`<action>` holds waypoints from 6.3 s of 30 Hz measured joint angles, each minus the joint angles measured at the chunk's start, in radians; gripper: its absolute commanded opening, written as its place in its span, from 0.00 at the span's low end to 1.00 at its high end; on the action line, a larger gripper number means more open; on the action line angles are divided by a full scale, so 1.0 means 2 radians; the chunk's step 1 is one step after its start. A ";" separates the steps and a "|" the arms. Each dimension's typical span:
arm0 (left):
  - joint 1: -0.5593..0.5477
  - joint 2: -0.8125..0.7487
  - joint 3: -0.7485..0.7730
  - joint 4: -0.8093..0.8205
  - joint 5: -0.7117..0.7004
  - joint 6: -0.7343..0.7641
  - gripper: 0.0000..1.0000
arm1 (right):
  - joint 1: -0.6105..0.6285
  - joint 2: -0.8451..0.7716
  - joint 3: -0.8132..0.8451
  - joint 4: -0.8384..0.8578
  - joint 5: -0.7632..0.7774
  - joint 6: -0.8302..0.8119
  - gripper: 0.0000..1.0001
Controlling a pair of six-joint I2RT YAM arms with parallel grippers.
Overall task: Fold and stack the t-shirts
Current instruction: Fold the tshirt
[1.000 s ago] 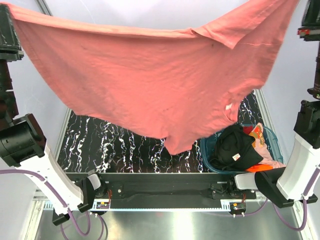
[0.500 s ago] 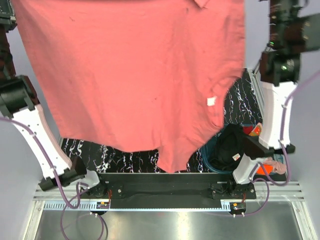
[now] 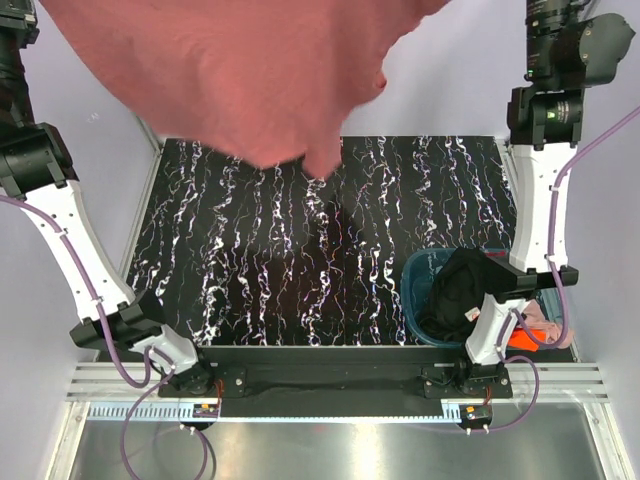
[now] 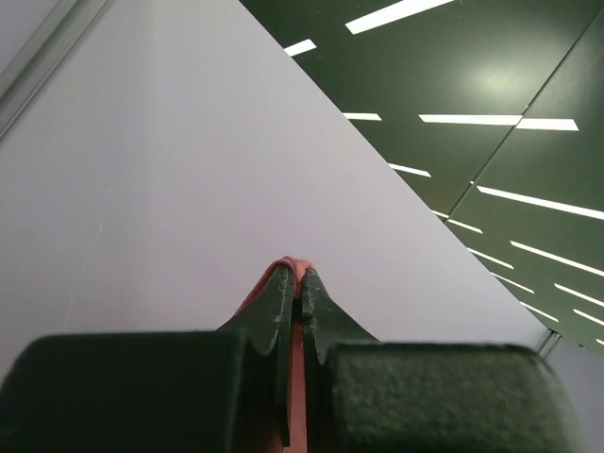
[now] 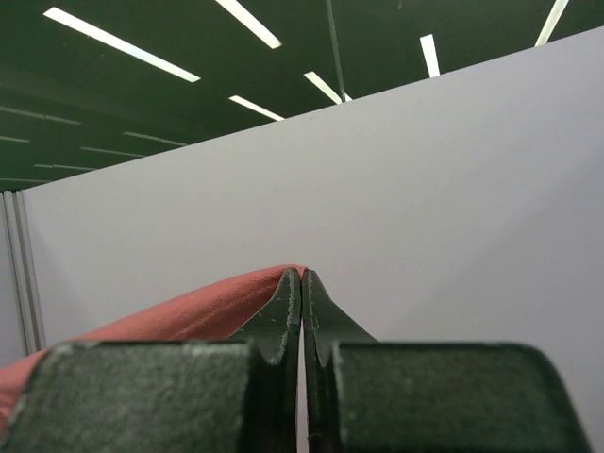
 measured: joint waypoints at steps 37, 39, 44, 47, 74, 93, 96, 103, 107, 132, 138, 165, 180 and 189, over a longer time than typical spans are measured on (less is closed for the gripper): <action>0.032 -0.188 -0.067 -0.006 -0.039 0.018 0.00 | -0.010 -0.247 -0.138 0.013 0.009 0.025 0.00; 0.032 -0.164 -0.065 0.005 -0.039 0.015 0.00 | -0.010 -0.210 -0.120 0.018 0.009 0.031 0.00; 0.032 -0.089 -0.044 0.027 -0.035 0.002 0.00 | -0.010 -0.088 -0.047 0.023 0.007 0.044 0.00; 0.025 -0.042 -0.024 0.038 -0.031 -0.008 0.00 | -0.009 -0.016 -0.011 0.019 0.005 0.054 0.00; -0.002 -0.322 -0.600 0.055 0.026 0.095 0.00 | 0.028 -0.375 -0.596 -0.080 -0.054 0.167 0.00; 0.012 -0.319 -0.831 -0.310 -0.256 0.181 0.00 | 0.121 -0.578 -0.976 -0.506 -0.211 0.201 0.00; 0.041 -0.259 -0.813 -0.328 -0.254 0.187 0.00 | 0.130 -0.540 -0.983 -0.505 -0.223 0.191 0.00; 0.043 -0.210 -0.806 -0.355 -0.250 0.205 0.00 | 0.145 -0.536 -1.009 -0.516 -0.240 0.170 0.00; 0.043 -0.240 -0.808 -0.358 -0.239 0.214 0.00 | 0.146 -0.531 -1.019 -0.519 -0.241 0.166 0.00; -0.048 -0.009 -0.578 -0.356 -0.212 0.243 0.00 | 0.096 -0.148 -0.666 -0.497 -0.183 0.102 0.00; -0.060 0.029 -0.533 -0.358 -0.212 0.239 0.00 | 0.072 -0.086 -0.596 -0.497 -0.186 0.086 0.00; -0.108 0.141 -0.455 -0.374 -0.217 0.232 0.02 | 0.033 0.004 -0.537 -0.497 -0.196 0.070 0.01; -0.108 0.154 -0.435 -0.373 -0.219 0.243 0.90 | 0.017 0.127 -0.436 -0.457 -0.195 0.087 0.55; -0.104 0.037 -0.490 -0.382 -0.226 0.256 0.93 | 0.019 0.131 -0.399 -0.498 -0.171 0.079 0.68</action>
